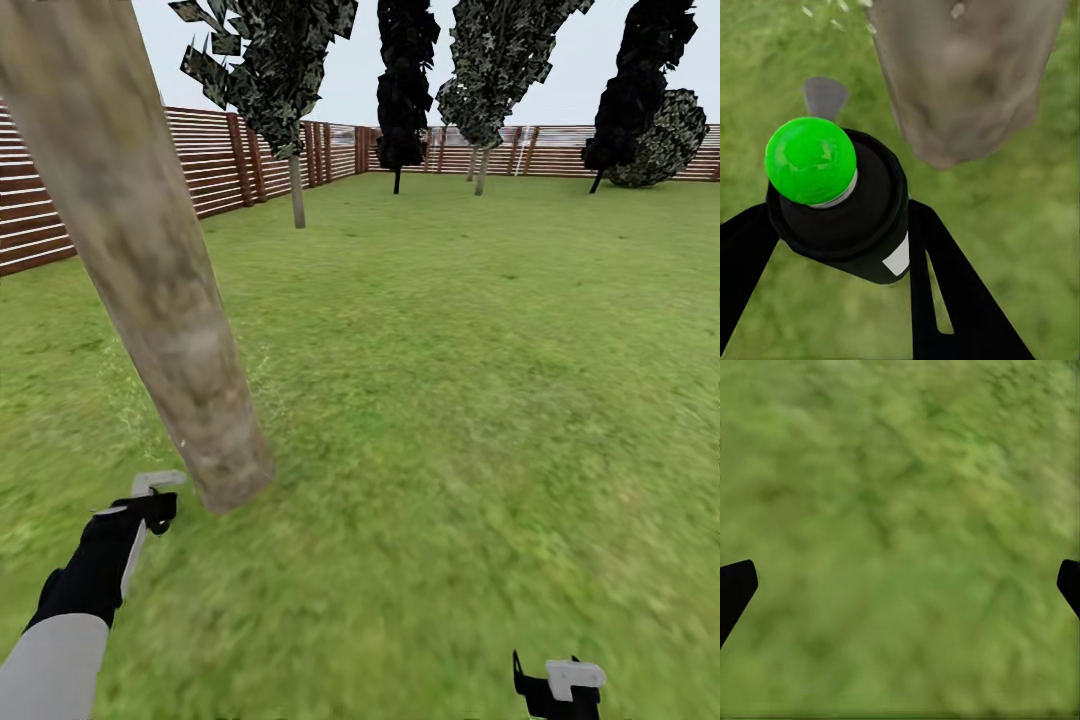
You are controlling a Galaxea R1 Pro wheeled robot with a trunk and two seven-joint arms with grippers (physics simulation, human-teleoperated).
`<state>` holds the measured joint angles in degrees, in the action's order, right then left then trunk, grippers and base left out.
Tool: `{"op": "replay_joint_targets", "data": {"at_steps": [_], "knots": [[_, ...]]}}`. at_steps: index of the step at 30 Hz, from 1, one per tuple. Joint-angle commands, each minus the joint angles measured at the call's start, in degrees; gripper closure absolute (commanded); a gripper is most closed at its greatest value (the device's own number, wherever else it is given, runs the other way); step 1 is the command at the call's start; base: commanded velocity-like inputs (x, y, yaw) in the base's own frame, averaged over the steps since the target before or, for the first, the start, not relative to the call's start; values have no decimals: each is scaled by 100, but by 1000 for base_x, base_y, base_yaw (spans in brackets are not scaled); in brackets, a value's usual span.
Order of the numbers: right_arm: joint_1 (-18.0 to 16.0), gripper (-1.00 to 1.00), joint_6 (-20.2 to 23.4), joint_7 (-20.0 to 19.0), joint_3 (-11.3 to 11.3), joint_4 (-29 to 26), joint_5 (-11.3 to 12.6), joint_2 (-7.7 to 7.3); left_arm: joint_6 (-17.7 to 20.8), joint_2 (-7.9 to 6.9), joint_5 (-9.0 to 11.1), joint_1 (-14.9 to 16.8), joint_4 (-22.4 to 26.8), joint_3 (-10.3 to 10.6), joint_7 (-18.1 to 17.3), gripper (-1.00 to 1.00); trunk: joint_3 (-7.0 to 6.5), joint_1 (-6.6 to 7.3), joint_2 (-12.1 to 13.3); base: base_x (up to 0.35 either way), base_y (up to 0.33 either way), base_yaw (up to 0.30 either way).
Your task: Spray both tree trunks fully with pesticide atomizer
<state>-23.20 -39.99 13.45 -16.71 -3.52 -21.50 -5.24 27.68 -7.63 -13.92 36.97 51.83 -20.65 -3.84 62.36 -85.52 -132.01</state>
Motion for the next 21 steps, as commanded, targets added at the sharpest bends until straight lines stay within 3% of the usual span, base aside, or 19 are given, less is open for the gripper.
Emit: {"op": "replay_joint_targets", "data": {"at_steps": [1,4,5,6,8,10,11,13,15,17,19,21], "knots": [[0,-100,0,0,1,0,1,-2,132,2,13,-34,270,10,-8,100,1,0,0,-250,70,0],[0,-100,0,0,1,0,4,-3,239,2,19,13,451,52,-33,100,1,0,0,-127,23,0],[0,-100,0,0,1,0,5,-3,385,0,20,24,465,154,-44,100,1,0,0,-29,5,0],[0,-100,0,0,1,0,5,-2,780,-25,25,144,607,461,-111,100,1,0,0,-8,1,0],[0,-100,0,0,1,0,5,-3,1013,-272,19,317,707,582,-516,100,1,0,0,-2,0,0],[0,-100,0,0,1,0,5,-2,1133,-654,16,329,720,603,-1139,100,1,0,0,0,0,0],[0,-100,0,0,1,0,5,1,1146,-700,20,311,722,618,-1374,100,1,0,0,0,0,0],[0,-100,2,0,1,0,5,-2,1154,-680,38,334,729,644,-1496,100,1,0,0,0,0,0],[0,-100,0,0,1,0,5,-3,1160,-675,61,374,754,950,-1767,100,1,0,0,0,0,0],[0,-100,0,0,1,0,5,-3,1161,-767,47,451,756,944,-2119,100,1,0,0,0,0,0],[0,-100,1,0,1,0,5,-2,1161,-816,35,465,831,906,-2179,100,1,0,0,-93,0,0],[0,-100,2,0,1,0,5,-3,1161,-766,36,466,872,917,-2189,100,1,0,0,-251,0,0]]}}
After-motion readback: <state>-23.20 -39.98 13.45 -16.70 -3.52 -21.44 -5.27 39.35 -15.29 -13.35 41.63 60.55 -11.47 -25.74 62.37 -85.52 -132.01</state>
